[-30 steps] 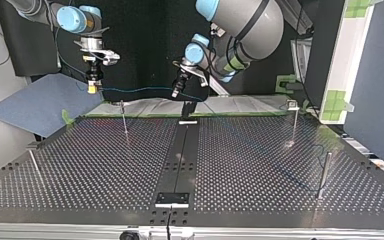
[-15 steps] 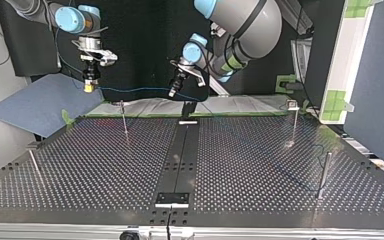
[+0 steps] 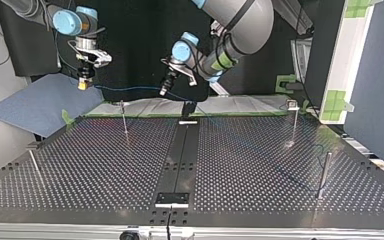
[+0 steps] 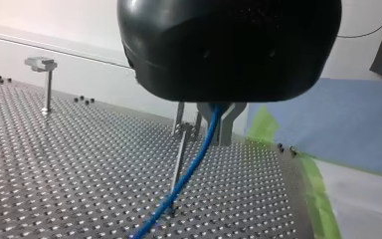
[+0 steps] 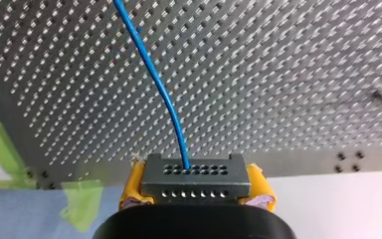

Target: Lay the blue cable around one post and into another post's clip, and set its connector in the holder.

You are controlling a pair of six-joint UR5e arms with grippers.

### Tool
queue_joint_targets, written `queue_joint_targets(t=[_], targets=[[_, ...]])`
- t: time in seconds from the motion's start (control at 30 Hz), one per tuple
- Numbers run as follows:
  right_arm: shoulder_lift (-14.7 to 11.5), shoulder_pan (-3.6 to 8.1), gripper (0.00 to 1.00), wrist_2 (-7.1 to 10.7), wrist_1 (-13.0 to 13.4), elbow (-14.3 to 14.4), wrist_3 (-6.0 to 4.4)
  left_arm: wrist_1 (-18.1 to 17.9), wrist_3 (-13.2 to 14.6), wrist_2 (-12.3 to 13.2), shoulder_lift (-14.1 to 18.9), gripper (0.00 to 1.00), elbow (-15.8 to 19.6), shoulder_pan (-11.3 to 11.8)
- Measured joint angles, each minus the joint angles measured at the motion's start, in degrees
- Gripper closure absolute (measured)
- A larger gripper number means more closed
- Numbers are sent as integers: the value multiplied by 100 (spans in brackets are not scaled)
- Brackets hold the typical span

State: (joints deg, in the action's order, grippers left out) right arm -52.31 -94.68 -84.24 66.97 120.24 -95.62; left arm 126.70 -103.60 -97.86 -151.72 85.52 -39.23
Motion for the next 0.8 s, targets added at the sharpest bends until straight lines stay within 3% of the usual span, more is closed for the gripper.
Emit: queue_joint_targets(t=[0.33,0.5,0.8], targets=[[479,218,100,24,-246,-398,-65,413,42,-233,-238,100,-489,-102],[695,307,100,127,-280,-548,-124,520,35,-306,-244,100,-677,-104],[780,431,100,298,-288,-743,-189,648,33,-367,-245,100,-858,-105]])
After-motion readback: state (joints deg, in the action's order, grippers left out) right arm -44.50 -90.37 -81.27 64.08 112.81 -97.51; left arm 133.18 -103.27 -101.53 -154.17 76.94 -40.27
